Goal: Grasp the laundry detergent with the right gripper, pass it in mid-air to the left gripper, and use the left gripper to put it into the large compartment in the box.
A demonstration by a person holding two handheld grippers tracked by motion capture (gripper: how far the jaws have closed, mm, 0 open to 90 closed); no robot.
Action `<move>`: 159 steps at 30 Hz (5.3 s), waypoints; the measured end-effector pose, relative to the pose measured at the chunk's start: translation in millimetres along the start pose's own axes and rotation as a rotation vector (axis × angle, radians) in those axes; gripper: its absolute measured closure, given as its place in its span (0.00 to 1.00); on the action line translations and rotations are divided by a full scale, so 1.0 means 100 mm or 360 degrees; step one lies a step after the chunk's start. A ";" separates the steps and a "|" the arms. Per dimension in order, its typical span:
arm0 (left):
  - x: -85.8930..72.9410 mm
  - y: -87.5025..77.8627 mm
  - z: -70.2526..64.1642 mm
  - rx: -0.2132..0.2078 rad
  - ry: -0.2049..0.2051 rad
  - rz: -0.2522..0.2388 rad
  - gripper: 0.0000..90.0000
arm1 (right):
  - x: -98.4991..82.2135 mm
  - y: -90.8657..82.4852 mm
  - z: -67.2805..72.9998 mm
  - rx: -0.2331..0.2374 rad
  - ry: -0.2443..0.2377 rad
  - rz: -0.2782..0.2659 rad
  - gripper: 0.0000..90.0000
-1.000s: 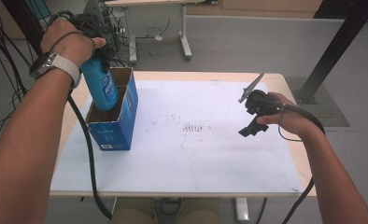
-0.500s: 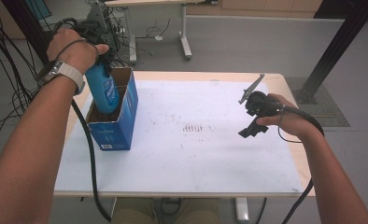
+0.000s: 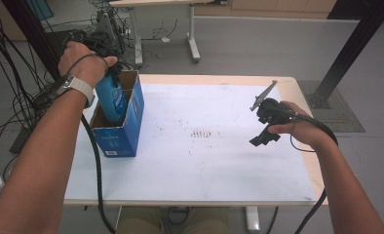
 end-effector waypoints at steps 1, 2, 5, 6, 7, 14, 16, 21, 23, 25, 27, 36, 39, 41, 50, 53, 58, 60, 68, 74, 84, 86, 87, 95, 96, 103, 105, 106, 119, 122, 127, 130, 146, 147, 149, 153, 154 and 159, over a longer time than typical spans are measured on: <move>0.00 0.02 0.00 0.0001 -0.0002 -0.0002 0.42 | -0.01 0.00 0.00 -0.0002 0.0005 -0.0001 0.08; 0.00 0.04 0.00 0.0001 -0.0001 0.0005 0.42 | -0.01 0.00 -0.01 0.0000 0.0007 -0.0008 0.08; -0.01 0.10 0.01 0.0012 0.0000 0.0009 0.42 | -0.03 0.01 -0.02 0.0001 0.0024 -0.0011 0.08; -0.01 0.12 0.00 0.0015 0.0002 0.0002 0.42 | -0.03 0.02 -0.02 0.0005 0.0025 -0.0011 0.08; -0.01 0.15 0.00 0.0018 0.0001 0.0002 0.42 | -0.04 0.03 -0.02 0.0005 0.0026 -0.0007 0.08; -0.01 0.29 0.00 0.0009 -0.0015 0.0004 0.42 | -0.06 0.08 -0.01 0.0020 0.0036 -0.0017 0.08; -0.01 0.33 0.00 0.0019 -0.0014 0.0010 0.42 | -0.07 0.10 -0.02 0.0022 0.0040 -0.0015 0.08; -0.01 0.43 0.00 0.0023 -0.0003 0.0006 0.42 | -0.10 0.10 -0.03 0.0019 0.0058 -0.0020 0.08; -0.01 0.46 0.00 0.0019 -0.0007 -0.0018 0.42 | -0.10 0.10 -0.02 0.0020 0.0062 -0.0025 0.08; -0.01 0.50 0.00 0.0016 -0.0002 -0.0017 0.42 | -0.12 0.10 -0.03 0.0019 0.0066 -0.0025 0.08; -0.02 0.55 0.00 0.0017 -0.0014 -0.0008 0.42 | -0.13 0.11 -0.03 0.0018 0.0073 -0.0023 0.08; -0.03 0.71 0.02 0.0021 -0.0013 -0.0010 0.42 | -0.18 0.15 -0.04 0.0029 0.0093 -0.0008 0.08; -0.04 0.75 0.03 0.0035 -0.0011 0.0004 0.42 | -0.18 0.16 -0.04 0.0035 0.0097 -0.0009 0.08; -0.04 0.77 0.03 0.0045 -0.0001 0.0006 0.42 | -0.18 0.17 -0.04 0.0033 0.0103 -0.0006 0.08; -0.04 0.87 0.03 0.0040 0.0008 0.0001 0.42 | -0.18 0.21 -0.04 0.0043 0.0104 0.0000 0.08; -0.05 0.91 0.02 0.0038 0.0017 0.0019 0.42 | -0.18 0.22 -0.04 0.0047 0.0102 0.0003 0.08; -0.06 0.97 0.02 0.0035 0.0028 0.0027 0.42 | -0.18 0.23 -0.04 0.0048 0.0104 0.0007 0.08; -0.06 1.00 0.02 0.0033 0.0029 0.0037 0.42 | -0.18 0.23 -0.04 0.0048 0.0105 0.0007 0.08; -0.08 1.08 0.02 0.0016 0.0037 0.0045 0.42 | -0.19 0.23 -0.03 0.0049 0.0108 0.0011 0.08; -0.08 1.09 0.02 0.0012 0.0042 0.0045 0.42 | -0.18 0.23 -0.03 0.0046 0.0108 0.0009 0.08; -0.08 1.09 0.03 0.0009 0.0046 0.0042 0.42 | -0.18 0.23 -0.03 0.0040 0.0110 0.0015 0.08; -0.08 1.09 0.03 0.0011 0.0046 0.0040 0.42 | -0.17 0.23 -0.03 0.0044 0.0107 0.0011 0.08; -0.08 1.09 0.03 0.0010 0.0046 0.0039 0.42 | -0.16 0.23 -0.03 0.0043 0.0108 0.0013 0.08; -0.08 1.09 0.04 0.0003 0.0041 0.0043 0.42 | -0.17 0.24 -0.03 0.0043 0.0105 0.0013 0.08; -0.08 1.10 0.04 0.0004 0.0042 0.0041 0.42 | -0.17 0.24 -0.03 0.0043 0.0105 0.0012 0.08; -0.08 1.10 0.04 0.0005 0.0042 0.0038 0.42 | -0.17 0.23 -0.03 0.0039 0.0106 0.0010 0.08; -0.09 1.10 0.04 0.0005 0.0041 0.0033 0.42 | -0.17 0.22 -0.03 0.0038 0.0110 0.0009 0.08; -0.09 1.10 0.04 0.0004 0.0044 0.0036 0.42 | -0.17 0.22 -0.03 0.0037 0.0109 0.0009 0.08; -0.09 1.10 0.04 0.0001 0.0041 0.0039 0.42 | -0.17 0.22 -0.03 0.0038 0.0108 0.0014 0.08; -0.09 1.10 0.04 0.0002 0.0042 0.0041 0.42 | -0.18 0.22 -0.03 0.0038 0.0108 0.0012 0.08; -0.10 1.10 0.04 0.0006 0.0043 0.0035 0.42 | -0.18 0.19 -0.03 0.0032 0.0109 0.0011 0.08; -0.10 1.10 0.04 0.0004 0.0041 0.0035 0.42 | -0.18 0.19 -0.03 0.0033 0.0105 0.0012 0.08; -0.12 1.10 0.05 0.0001 0.0040 0.0025 0.42 | -0.16 0.20 -0.01 0.0033 0.0098 0.0012 0.08; -0.12 1.10 0.05 0.0001 0.0040 0.0023 0.42 | -0.16 0.19 -0.01 0.0031 0.0097 0.0013 0.08; -0.12 1.10 0.05 0.0002 0.0041 0.0023 0.42 | -0.15 0.19 -0.01 0.0033 0.0095 0.0011 0.08; -0.13 1.10 0.05 0.0002 0.0040 0.0026 0.42 | -0.15 0.19 -0.01 0.0030 0.0096 0.0013 0.08; -0.13 1.10 0.05 0.0003 0.0040 0.0025 0.42 | -0.15 0.19 -0.01 0.0030 0.0095 0.0014 0.08; -0.13 1.10 0.05 0.0004 0.0044 0.0024 0.42 | -0.14 0.19 -0.01 0.0030 0.0093 0.0010 0.08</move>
Point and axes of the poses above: each handheld gripper's, and its own axes: y roughly forward along the jaws, x roughly out of its top, z roughly to its left, the point moved 5 cm from there along y, roughly forward along the jaws, and after that the axes turned 8 degrees about y, right-handed, at the moved point
